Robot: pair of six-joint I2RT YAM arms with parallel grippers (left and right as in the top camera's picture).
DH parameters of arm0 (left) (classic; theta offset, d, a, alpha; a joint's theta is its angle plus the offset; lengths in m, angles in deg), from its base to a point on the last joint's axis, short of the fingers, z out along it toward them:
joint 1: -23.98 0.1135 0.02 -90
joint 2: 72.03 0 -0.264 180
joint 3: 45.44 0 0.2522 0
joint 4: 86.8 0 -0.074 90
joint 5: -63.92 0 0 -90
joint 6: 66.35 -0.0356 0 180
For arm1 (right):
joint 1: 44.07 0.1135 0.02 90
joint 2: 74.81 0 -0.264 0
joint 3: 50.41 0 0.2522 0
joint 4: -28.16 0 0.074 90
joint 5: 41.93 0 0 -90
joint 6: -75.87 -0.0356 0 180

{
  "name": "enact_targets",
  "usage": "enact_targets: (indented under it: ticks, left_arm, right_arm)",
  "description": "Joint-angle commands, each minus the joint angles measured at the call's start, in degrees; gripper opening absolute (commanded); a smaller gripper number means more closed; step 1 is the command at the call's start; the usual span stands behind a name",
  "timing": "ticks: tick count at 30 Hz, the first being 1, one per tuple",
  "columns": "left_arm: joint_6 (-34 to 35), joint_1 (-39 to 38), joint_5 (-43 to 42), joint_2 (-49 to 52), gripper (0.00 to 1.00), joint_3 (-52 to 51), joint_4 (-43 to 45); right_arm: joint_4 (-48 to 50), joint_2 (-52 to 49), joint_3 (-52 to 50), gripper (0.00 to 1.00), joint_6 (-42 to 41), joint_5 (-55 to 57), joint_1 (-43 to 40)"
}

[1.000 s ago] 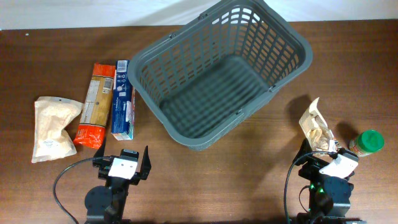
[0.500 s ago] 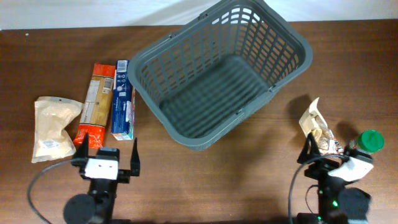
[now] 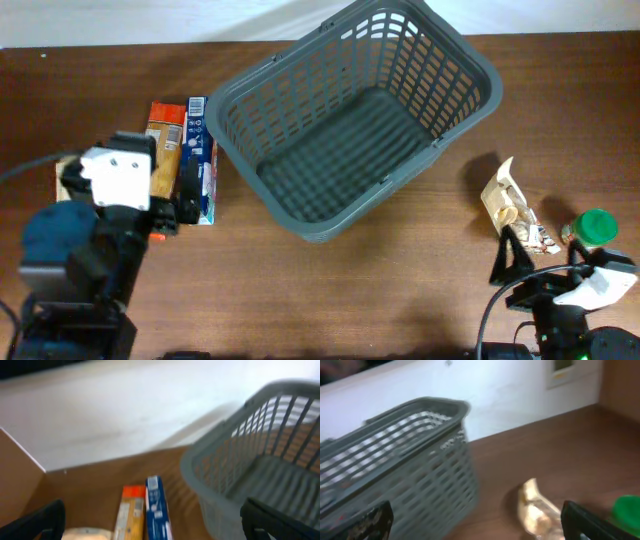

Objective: Pack container

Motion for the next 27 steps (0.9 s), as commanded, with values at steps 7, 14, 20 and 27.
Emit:
enact_targets:
  ticks: [7,14,20,27]
  left_arm:
    - [2.4,0.2,-5.7,1.9,0.99,10.8,-3.8]
    - [2.5,0.2,-10.4,13.1,0.99,24.5,-17.2]
    - [2.4,0.2,-18.5,23.9,0.99,38.7,-31.4]
    - [2.5,0.2,-29.0,25.3,0.93,39.8,-30.9]
  right_arm:
    - [-0.7,-8.1,11.1,0.99,0.6,-10.6,0.4]
    - [-13.4,-32.6,34.1,0.99,3.7,-10.6,0.4]
    - [-28.0,-55.3,60.7,0.99,7.1,-10.6,0.4]
    - [-31.5,-68.5,70.7,0.93,7.1,-17.5,0.4]
